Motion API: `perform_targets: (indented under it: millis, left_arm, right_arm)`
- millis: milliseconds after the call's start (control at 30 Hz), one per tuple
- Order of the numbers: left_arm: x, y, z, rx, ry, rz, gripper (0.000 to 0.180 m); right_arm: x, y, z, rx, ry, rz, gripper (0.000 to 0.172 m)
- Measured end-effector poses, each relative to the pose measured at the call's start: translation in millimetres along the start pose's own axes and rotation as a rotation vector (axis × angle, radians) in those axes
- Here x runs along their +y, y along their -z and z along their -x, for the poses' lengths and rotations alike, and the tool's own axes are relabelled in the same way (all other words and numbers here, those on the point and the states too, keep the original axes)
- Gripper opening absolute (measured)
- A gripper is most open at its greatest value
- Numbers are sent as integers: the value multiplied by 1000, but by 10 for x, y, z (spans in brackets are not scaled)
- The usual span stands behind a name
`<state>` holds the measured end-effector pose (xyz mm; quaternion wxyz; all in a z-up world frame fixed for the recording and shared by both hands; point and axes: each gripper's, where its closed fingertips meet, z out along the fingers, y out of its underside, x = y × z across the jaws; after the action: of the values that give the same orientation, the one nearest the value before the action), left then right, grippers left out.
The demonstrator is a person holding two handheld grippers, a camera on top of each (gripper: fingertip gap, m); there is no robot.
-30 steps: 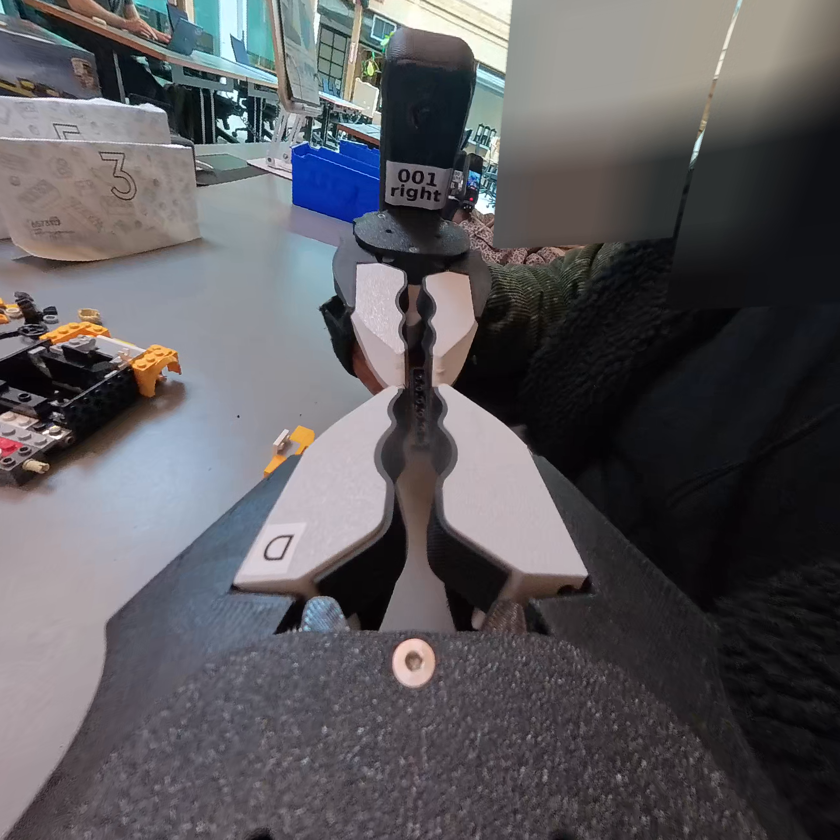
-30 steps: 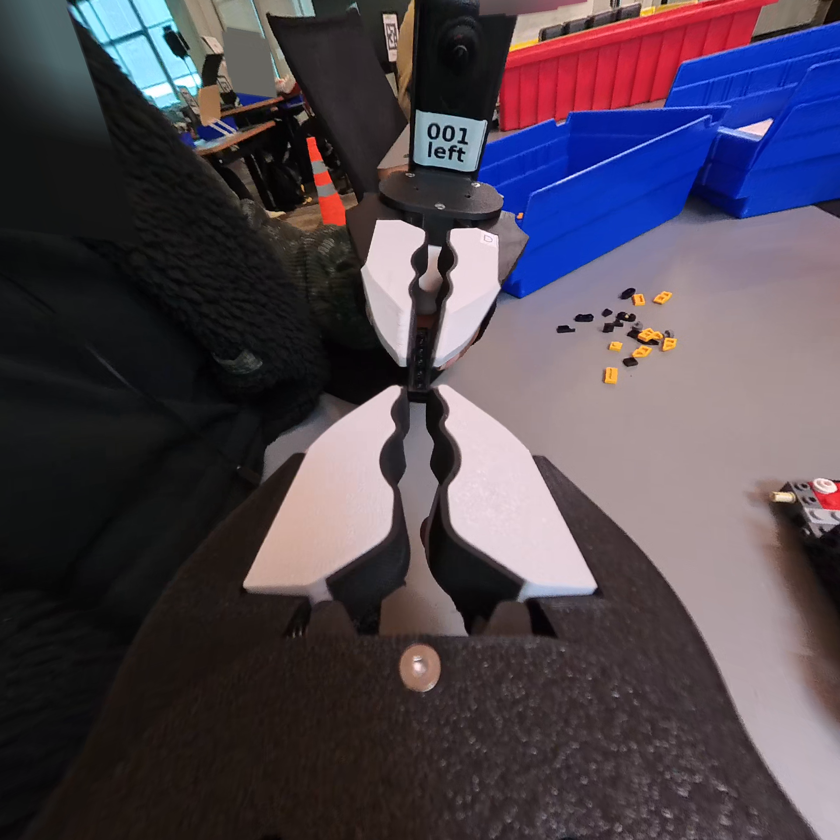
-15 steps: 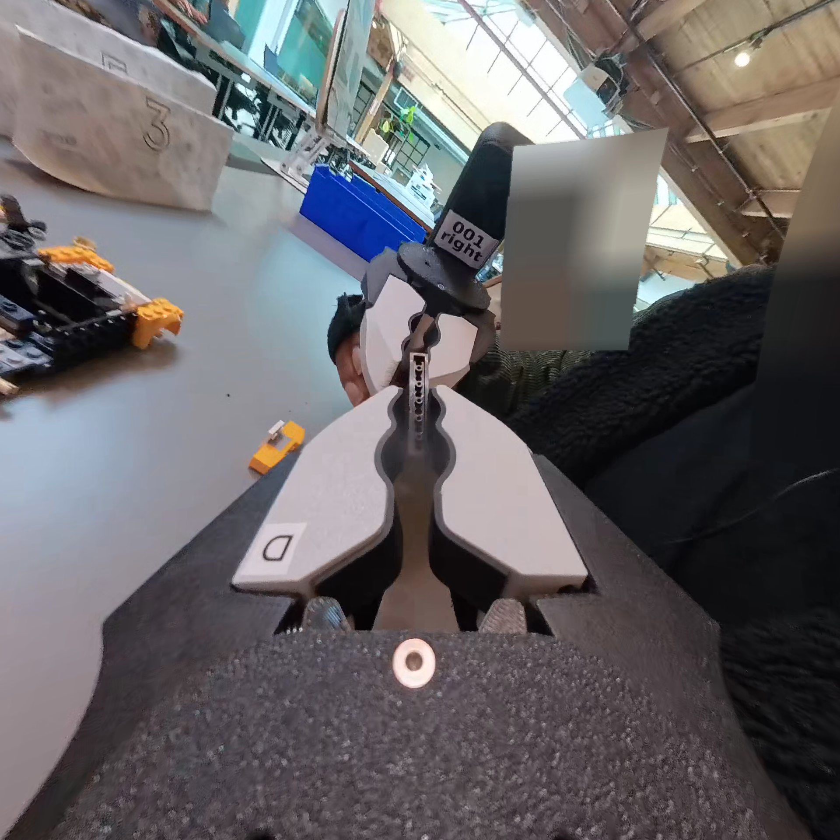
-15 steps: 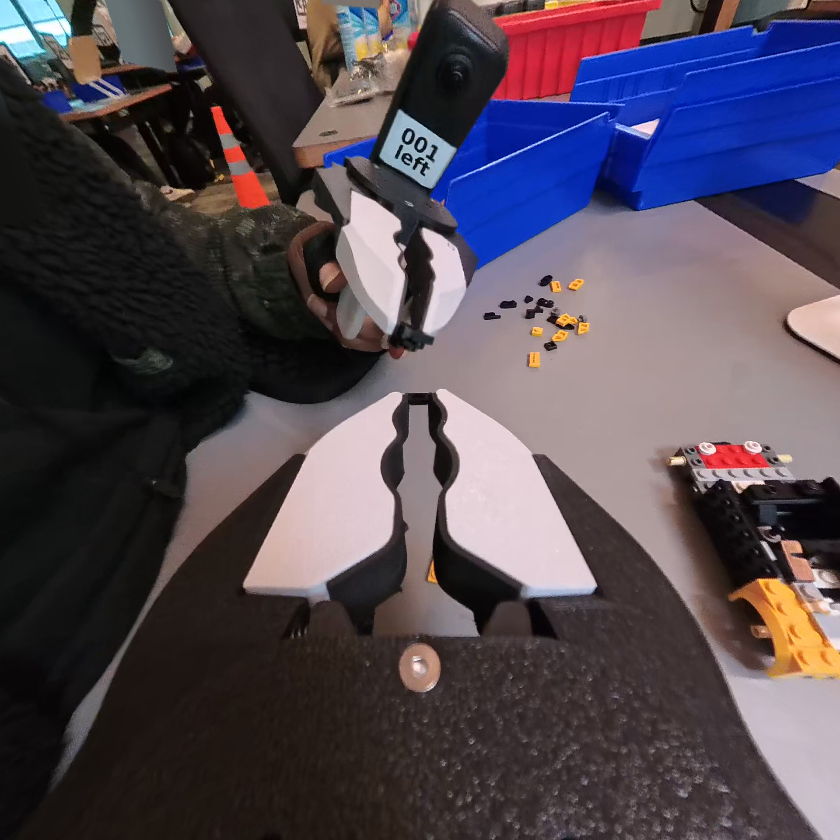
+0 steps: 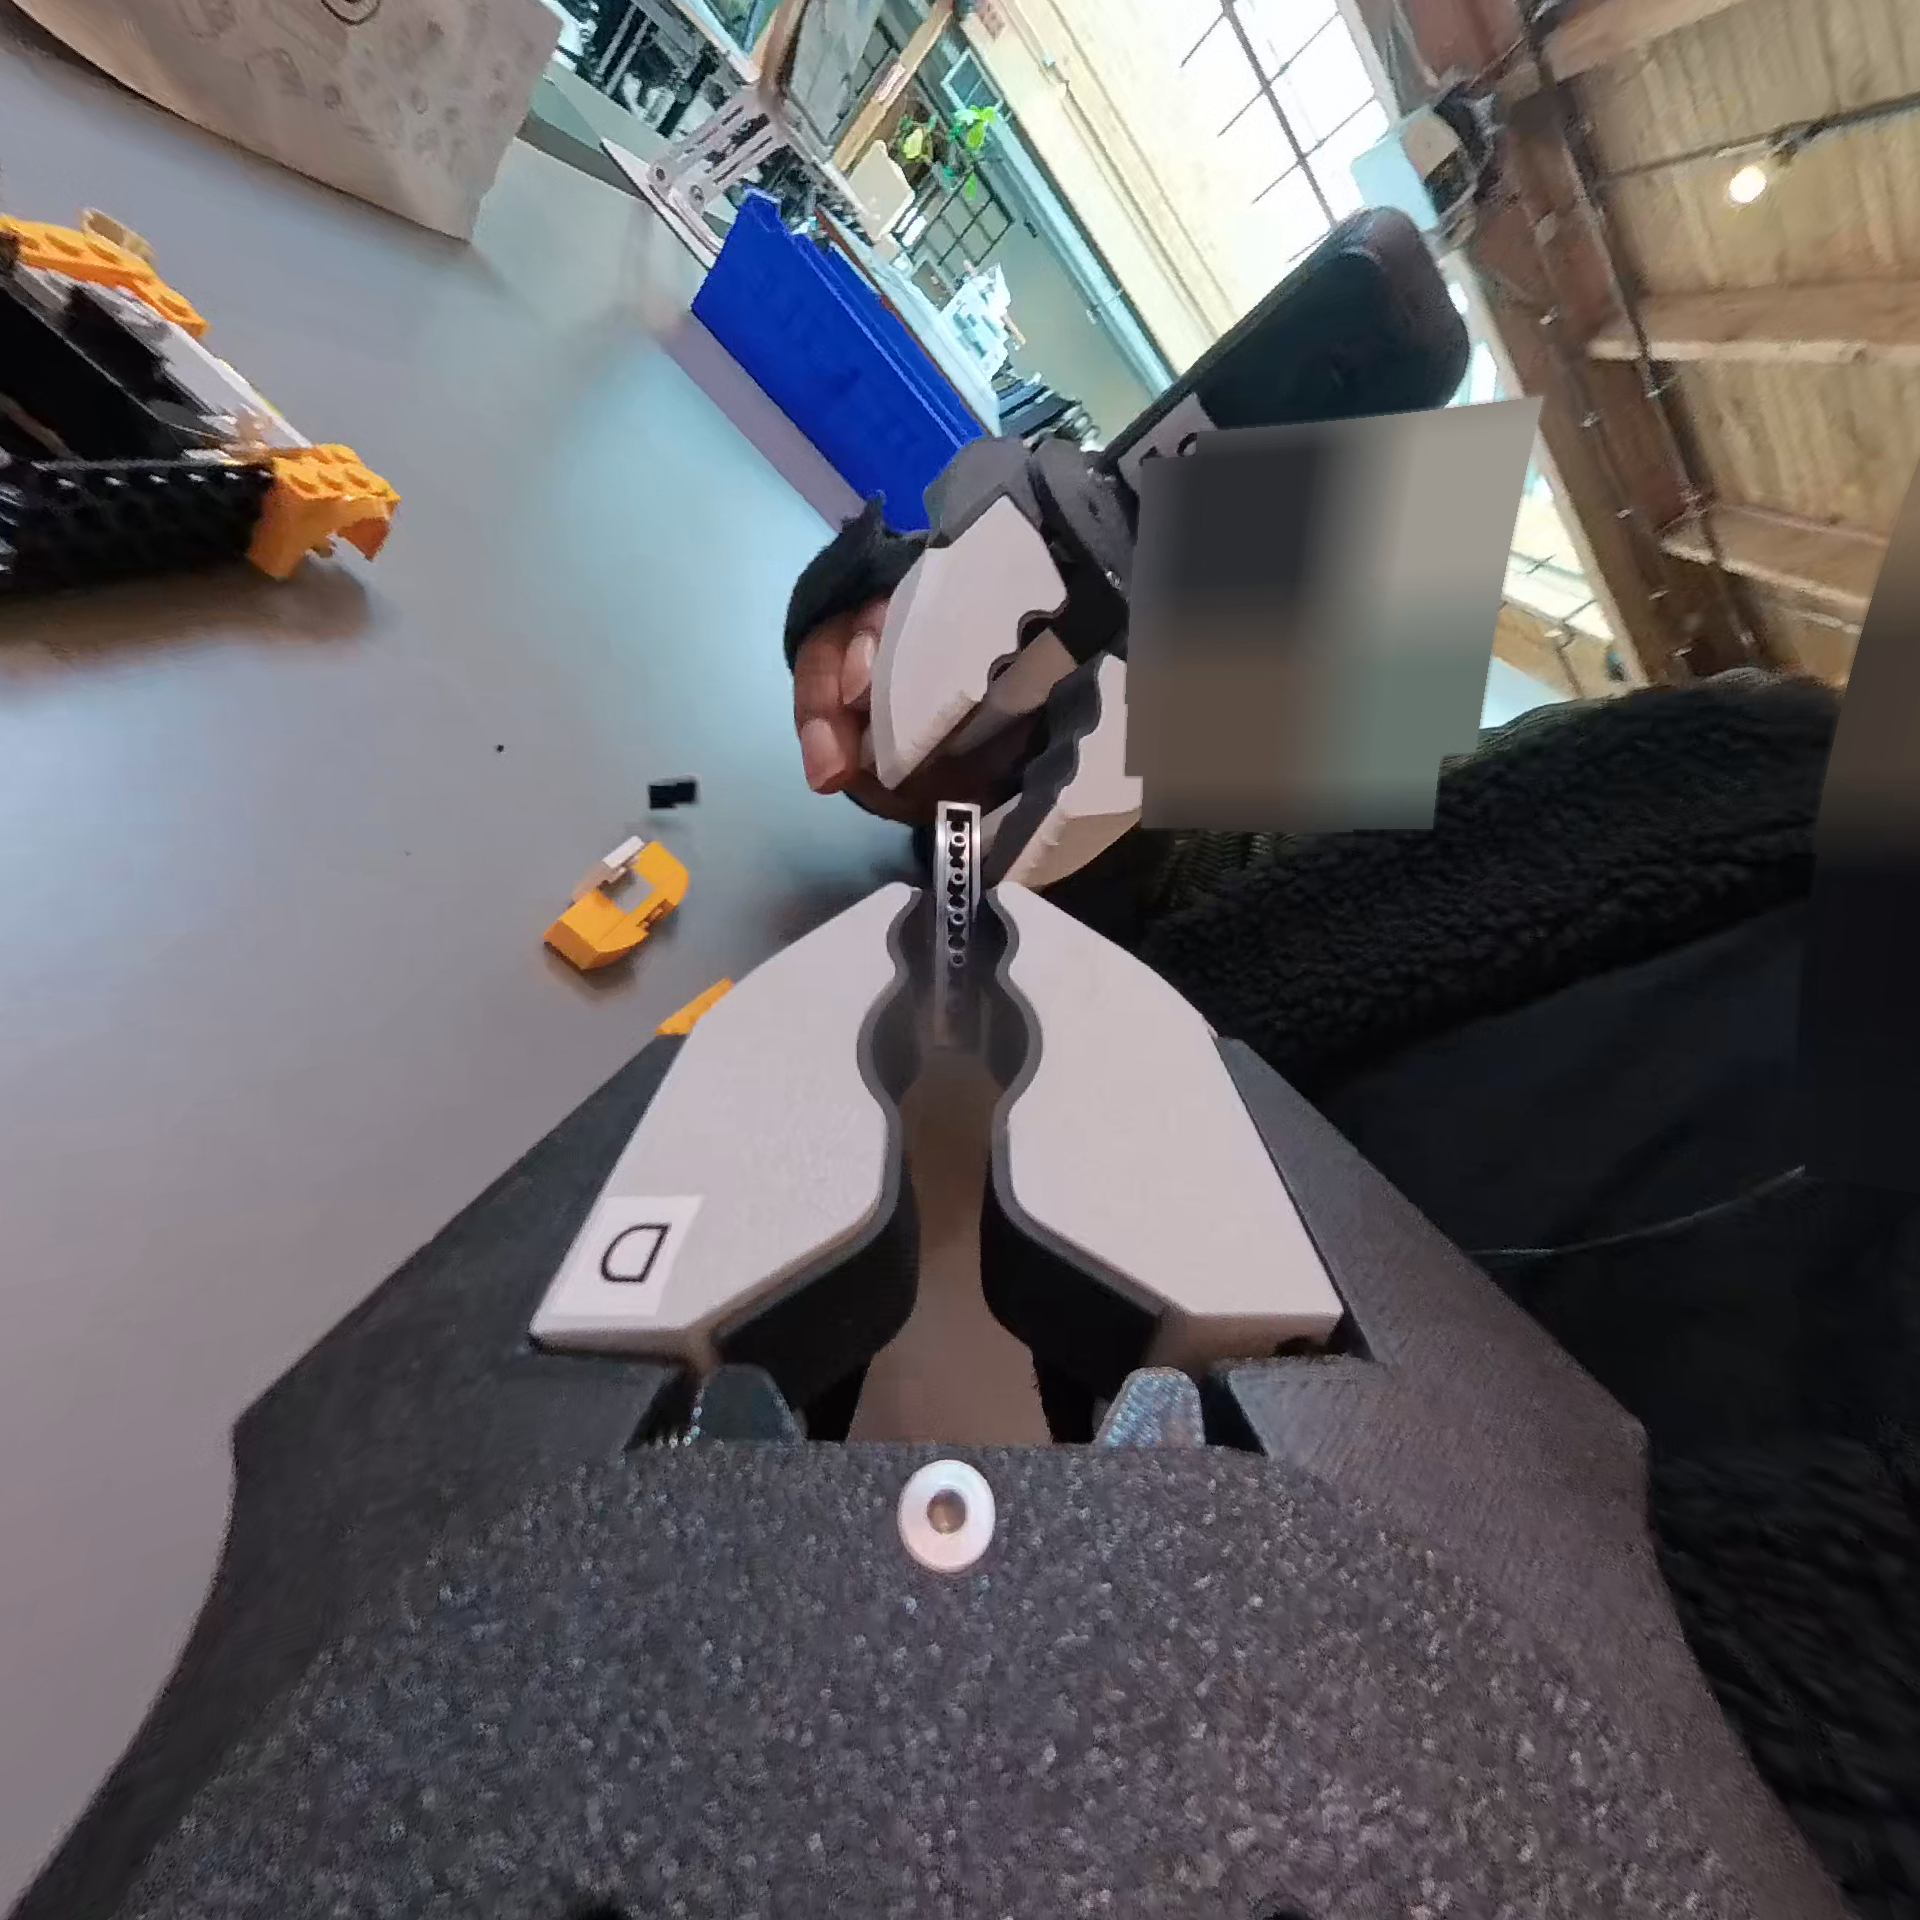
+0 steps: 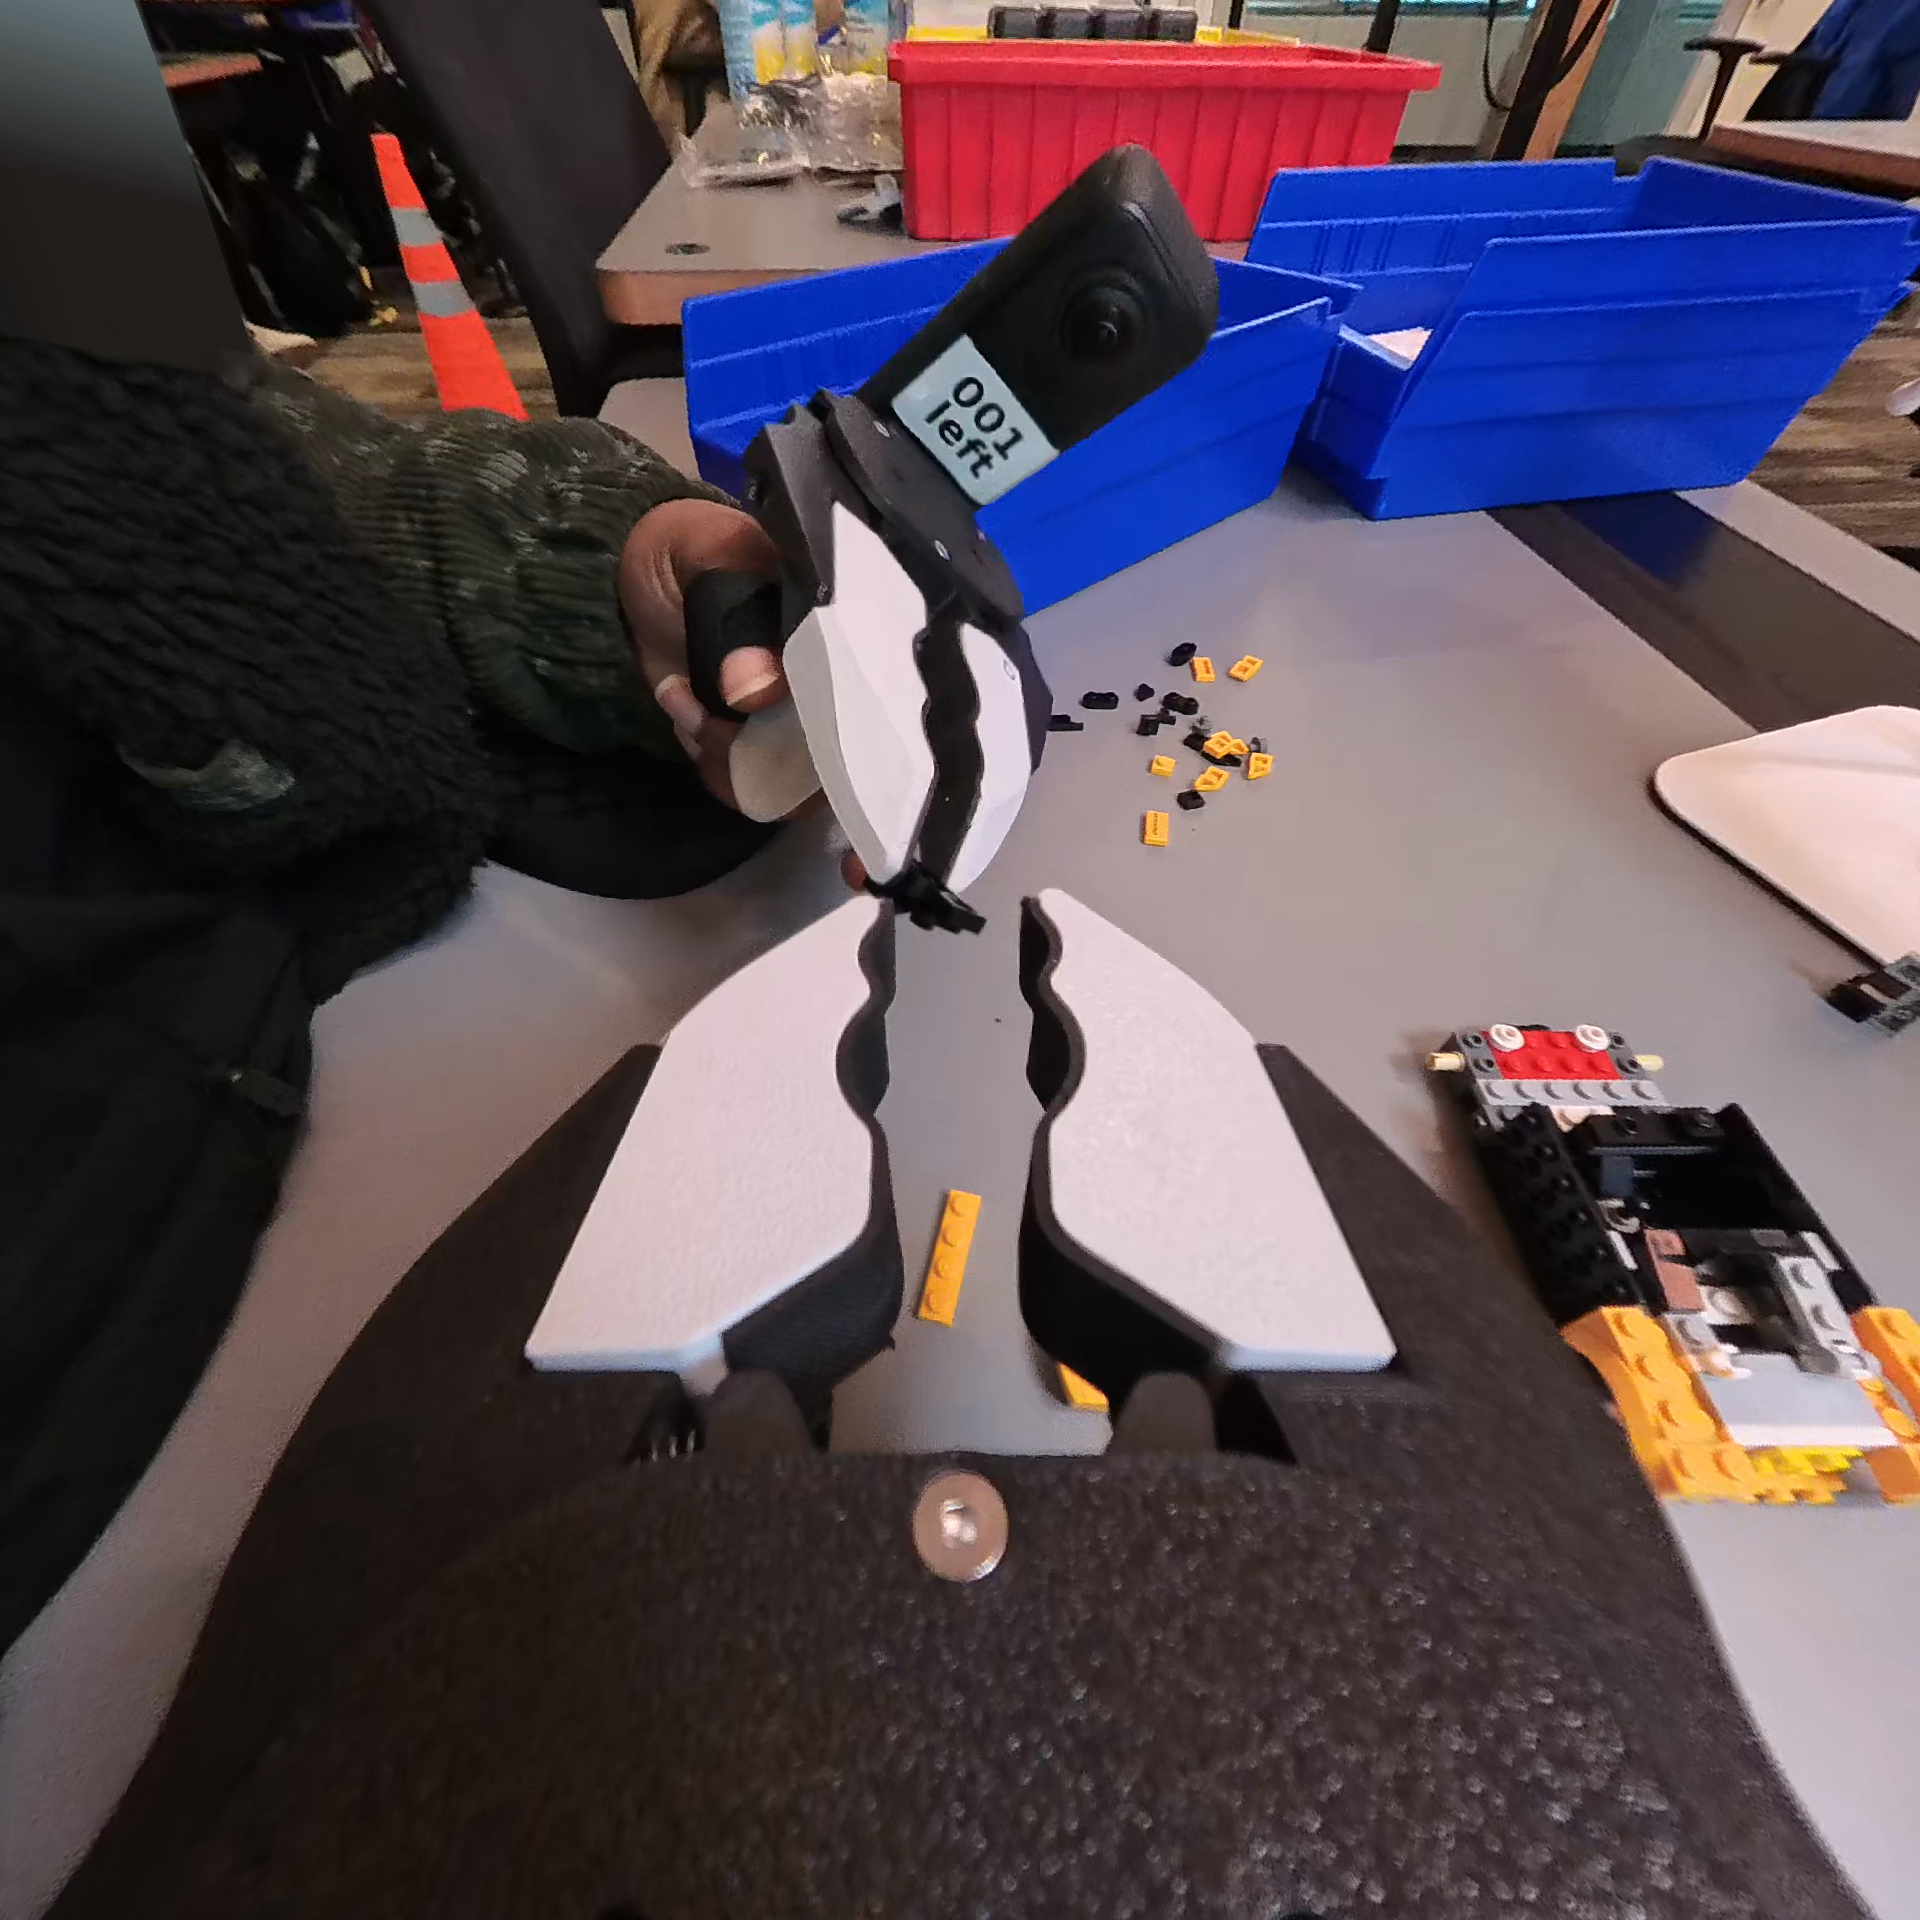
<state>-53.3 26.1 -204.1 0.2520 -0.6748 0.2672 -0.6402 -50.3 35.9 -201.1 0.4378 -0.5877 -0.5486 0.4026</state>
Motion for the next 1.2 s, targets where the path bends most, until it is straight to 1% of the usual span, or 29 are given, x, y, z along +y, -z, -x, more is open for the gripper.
perform_targets:
  millis: [67,100,200,267,333,400,467,533,567,600,633,667,733,767,833,867,933,1000,1067,1100,1200]
  left_arm:
    - [12,-13,-32,37,31,3,8]
    - [22,-21,-41,47,40,7,8]
    - [19,-31,-95,79,43,5,8]
    - [-6,-23,-133,88,14,-7,8]
    - [-57,2,-197,87,-70,-30,13]
    - [-107,28,-226,25,-229,-46,20]
    - [-126,44,-203,-97,-438,-32,21]
    - [-167,67,-156,-233,-634,-25,19]
    - [-184,75,-158,-271,-700,-27,16]
    - [-185,79,-155,-294,-736,-23,14]
    - [-169,76,-136,-309,-744,-7,12]
    - [-152,73,-120,-313,-738,8,7]
    - [-135,78,-85,-326,-698,29,5]
    - [-136,86,-63,-327,-652,33,5]
    - [-147,96,-36,-286,-501,15,5]
    - [-143,102,-23,-248,-399,5,5]
    - [-143,130,28,-179,-193,-23,5]
    - [-110,134,76,-130,-51,-26,5]
    - [-66,111,116,-110,28,-13,5]
    - [-38,94,138,-114,47,-2,5]
    - [43,45,185,-132,69,39,5]
  right_arm:
    - [-6,-18,42,-41,-49,-16,20]
    - [-15,-20,69,-75,-91,-29,14]
    - [-56,12,108,-177,-233,-63,10]
    - [-96,30,126,-238,-343,-86,8]
    - [-159,57,103,-291,-497,-129,8]
    - [-231,110,22,-344,-686,-202,8]
    - [-268,158,-23,-414,-844,-258,8]
    - [-248,153,-20,-461,-930,-263,8]
    - [-228,137,-17,-469,-957,-257,8]
    - [-206,118,-11,-476,-978,-247,8]
    - [-190,105,-15,-478,-998,-243,8]
    - [-171,94,-24,-476,-1016,-239,8]
    - [-140,81,-32,-478,-1040,-232,8]
    - [-131,73,-38,-471,-1037,-232,8]
    - [-134,65,-64,-419,-953,-235,9]
    - [-141,71,-85,-362,-846,-231,8]
    - [-135,95,-132,-192,-531,-179,13]
    - [-114,93,-130,-27,-184,-91,19]
    - [-39,31,-79,89,102,21,21]
    - [19,-15,-57,130,210,80,21]
    - [188,-133,-38,214,442,228,21]
